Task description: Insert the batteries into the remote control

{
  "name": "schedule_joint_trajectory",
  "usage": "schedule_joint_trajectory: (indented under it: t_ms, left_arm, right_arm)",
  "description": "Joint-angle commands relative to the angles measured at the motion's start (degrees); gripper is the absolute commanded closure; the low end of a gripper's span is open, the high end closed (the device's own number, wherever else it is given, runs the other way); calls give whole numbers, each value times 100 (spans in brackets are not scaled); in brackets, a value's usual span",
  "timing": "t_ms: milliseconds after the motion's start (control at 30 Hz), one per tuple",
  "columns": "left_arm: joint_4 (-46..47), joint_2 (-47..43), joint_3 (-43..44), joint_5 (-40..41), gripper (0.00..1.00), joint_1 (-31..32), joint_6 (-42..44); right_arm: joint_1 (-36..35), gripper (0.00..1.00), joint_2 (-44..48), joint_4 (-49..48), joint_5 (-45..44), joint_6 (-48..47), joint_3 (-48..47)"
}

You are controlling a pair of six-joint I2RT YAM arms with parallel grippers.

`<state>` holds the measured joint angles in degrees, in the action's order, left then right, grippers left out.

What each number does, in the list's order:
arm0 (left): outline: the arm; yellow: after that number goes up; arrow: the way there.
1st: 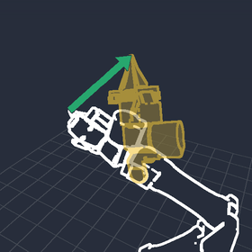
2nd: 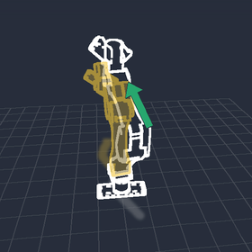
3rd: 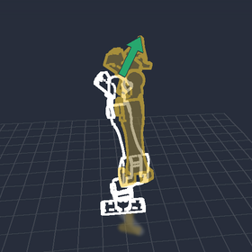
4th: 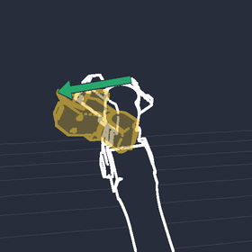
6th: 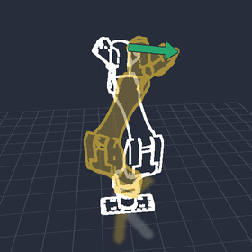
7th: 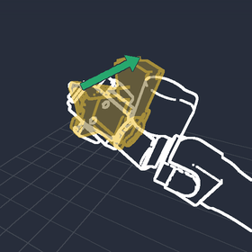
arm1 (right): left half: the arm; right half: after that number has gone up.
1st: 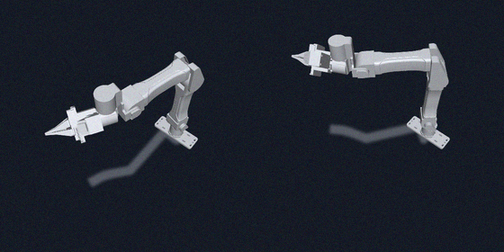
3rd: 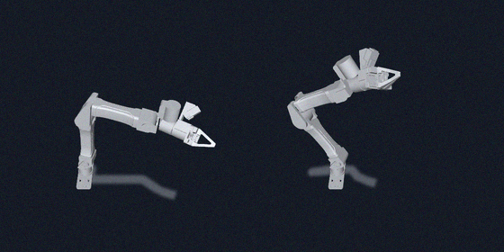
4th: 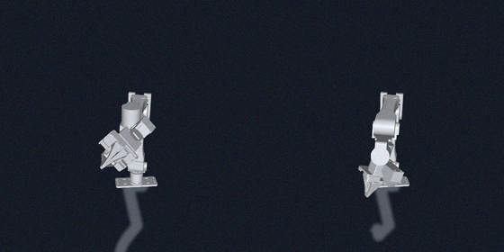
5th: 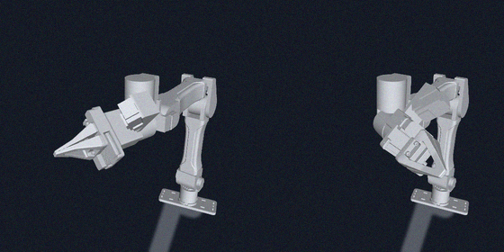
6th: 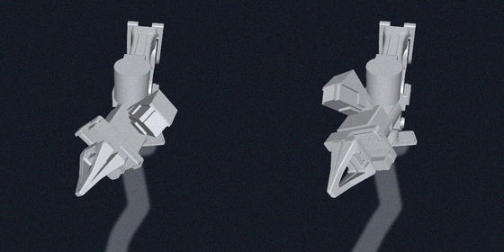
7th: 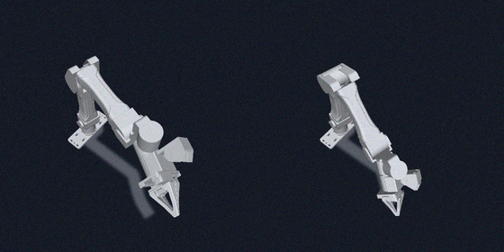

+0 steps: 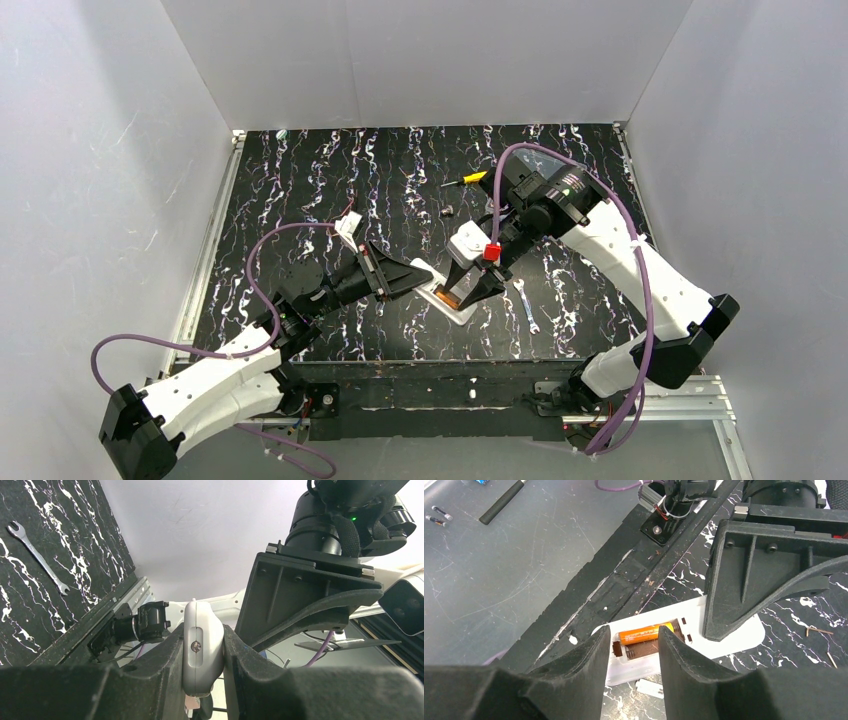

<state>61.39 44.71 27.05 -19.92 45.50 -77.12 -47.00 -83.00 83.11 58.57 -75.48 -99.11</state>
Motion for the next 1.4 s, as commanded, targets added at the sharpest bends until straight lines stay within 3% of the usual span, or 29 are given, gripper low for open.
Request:
schedule_joint_trajectory:
  t_ms: [0, 1367]
  left_arm:
    - [593, -94, 305, -134, 100, -2, 4]
    - [800, -149, 214, 49, 100, -1, -14]
  right_arm:
    - [-62, 51, -24, 103, -3, -84, 21]
    - [-129, 57, -200, -3, -122, 90, 51]
